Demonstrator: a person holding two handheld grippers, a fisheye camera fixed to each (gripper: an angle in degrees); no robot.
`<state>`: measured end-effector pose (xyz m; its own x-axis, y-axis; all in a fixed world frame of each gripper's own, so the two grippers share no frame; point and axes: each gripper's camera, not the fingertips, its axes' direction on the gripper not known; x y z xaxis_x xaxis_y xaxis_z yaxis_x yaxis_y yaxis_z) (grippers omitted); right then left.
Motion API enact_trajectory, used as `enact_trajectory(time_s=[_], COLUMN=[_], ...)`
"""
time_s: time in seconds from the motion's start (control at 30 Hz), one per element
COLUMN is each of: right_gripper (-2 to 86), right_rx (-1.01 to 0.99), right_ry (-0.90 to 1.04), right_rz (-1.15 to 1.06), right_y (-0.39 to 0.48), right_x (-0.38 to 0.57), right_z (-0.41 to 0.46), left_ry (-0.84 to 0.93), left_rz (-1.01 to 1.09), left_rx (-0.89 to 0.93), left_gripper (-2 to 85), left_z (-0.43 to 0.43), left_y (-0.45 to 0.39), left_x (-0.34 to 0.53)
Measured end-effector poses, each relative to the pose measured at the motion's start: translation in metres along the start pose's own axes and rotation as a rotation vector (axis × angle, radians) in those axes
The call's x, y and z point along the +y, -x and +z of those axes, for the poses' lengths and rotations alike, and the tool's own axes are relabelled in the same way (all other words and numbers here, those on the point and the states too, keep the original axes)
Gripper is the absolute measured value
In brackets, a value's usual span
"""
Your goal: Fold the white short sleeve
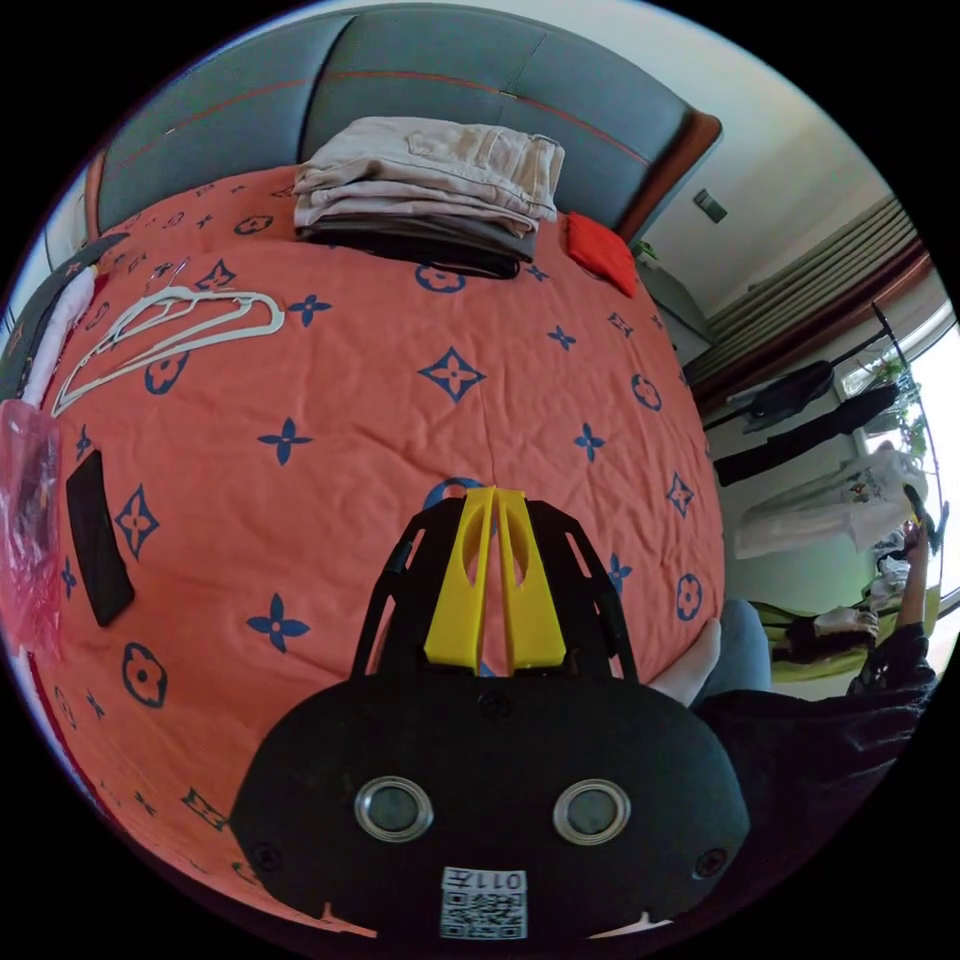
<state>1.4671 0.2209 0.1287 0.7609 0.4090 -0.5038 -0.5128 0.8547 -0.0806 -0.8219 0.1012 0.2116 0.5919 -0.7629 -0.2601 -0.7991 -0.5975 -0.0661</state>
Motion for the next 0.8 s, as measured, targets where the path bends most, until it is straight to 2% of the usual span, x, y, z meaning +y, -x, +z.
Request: enact_trajectory(time_s=[0.1, 0.3, 0.5, 0.63, 0.8], right_gripper=[18.7, 15.4, 10.6, 3.1, 2.3], right_rx=[0.012, -0.043, 0.114, 0.35, 0.268], right_ry=[-0.049, 0.023, 0.14, 0.283, 0.358], right_rz=[-0.001, 0.073, 0.186, 0.238, 0.151], right_y=[-0.015, -0.019, -0.016, -0.02, -0.024], right_x=[-0.026, -0.105, -0.166, -0.187, -0.207], right_z=[-0.015, 0.007, 0.06, 0.097, 0.111], left_ry=[0.003, 0.076, 0.093, 0.107, 0.189], left_rz=[-0.005, 0.005, 0.011, -0.01, 0.035], left_rx=[0.019, -0.007, -0.037, -0.054, -0.111], left_gripper=[0.2, 0.1, 0.2, 0.1, 0.1], left_z=[0.004, 0.024, 0.032, 0.04, 0.061], left_y=[0.002, -0.002, -0.007, -0.007, -0.015], left_x=[-0.004, -0.017, -0.022, -0.027, -0.035])
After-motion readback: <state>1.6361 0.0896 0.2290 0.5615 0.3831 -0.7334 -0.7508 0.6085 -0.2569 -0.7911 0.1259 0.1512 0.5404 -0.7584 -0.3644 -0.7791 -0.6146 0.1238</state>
